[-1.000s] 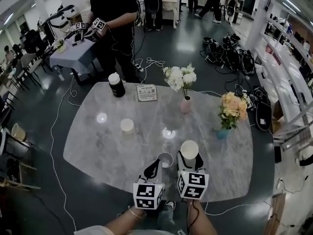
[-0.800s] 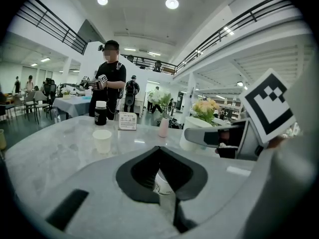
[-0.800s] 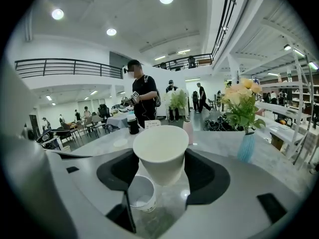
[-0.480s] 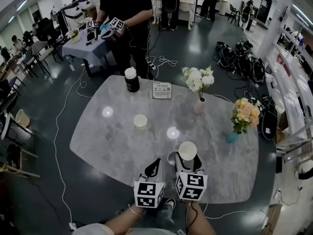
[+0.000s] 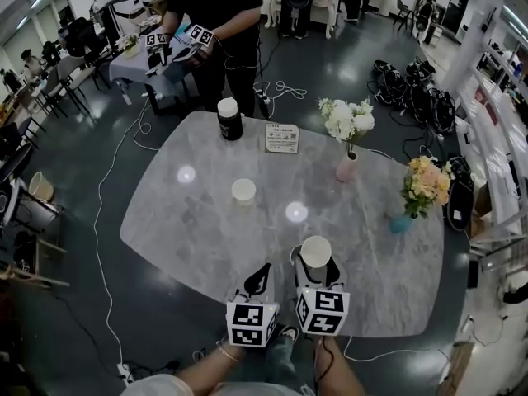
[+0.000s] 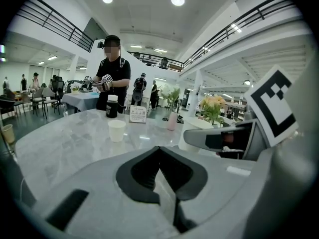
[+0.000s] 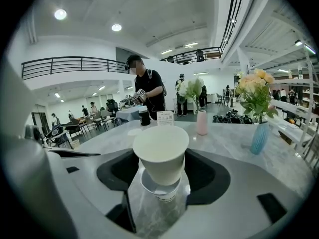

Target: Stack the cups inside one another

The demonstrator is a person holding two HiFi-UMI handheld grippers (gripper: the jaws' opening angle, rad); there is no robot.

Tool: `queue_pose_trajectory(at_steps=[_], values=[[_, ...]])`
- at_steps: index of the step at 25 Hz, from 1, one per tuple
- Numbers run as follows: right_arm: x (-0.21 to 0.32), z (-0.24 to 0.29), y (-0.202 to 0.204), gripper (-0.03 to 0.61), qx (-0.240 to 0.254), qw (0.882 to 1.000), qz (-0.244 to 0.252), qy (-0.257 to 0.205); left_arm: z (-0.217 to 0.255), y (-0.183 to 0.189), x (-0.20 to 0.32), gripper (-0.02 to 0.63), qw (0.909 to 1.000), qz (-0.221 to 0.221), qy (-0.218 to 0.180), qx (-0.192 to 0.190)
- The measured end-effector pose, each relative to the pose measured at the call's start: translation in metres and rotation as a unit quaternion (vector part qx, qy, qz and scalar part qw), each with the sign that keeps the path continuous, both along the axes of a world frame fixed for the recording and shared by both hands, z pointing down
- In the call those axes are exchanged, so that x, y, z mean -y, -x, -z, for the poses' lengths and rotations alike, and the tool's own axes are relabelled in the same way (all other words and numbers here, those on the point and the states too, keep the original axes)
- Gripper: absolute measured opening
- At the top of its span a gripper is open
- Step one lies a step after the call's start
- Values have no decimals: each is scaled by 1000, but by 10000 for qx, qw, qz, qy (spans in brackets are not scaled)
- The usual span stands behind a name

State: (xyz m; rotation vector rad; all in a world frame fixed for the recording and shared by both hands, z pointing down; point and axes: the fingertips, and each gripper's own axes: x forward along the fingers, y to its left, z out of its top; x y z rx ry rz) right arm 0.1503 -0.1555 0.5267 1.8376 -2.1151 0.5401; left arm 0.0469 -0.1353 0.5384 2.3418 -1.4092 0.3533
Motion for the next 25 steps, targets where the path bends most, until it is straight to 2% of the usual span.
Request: queue_pose_trajectory(at_steps=[22,25], values=[[-4,-31,12,261,98,9994,193,268,-24,6,-8,0,9996,113,268,15],[-5,-33,13,276,73,9992,215,343,-24,6,-8,0,9995,108,287,17]])
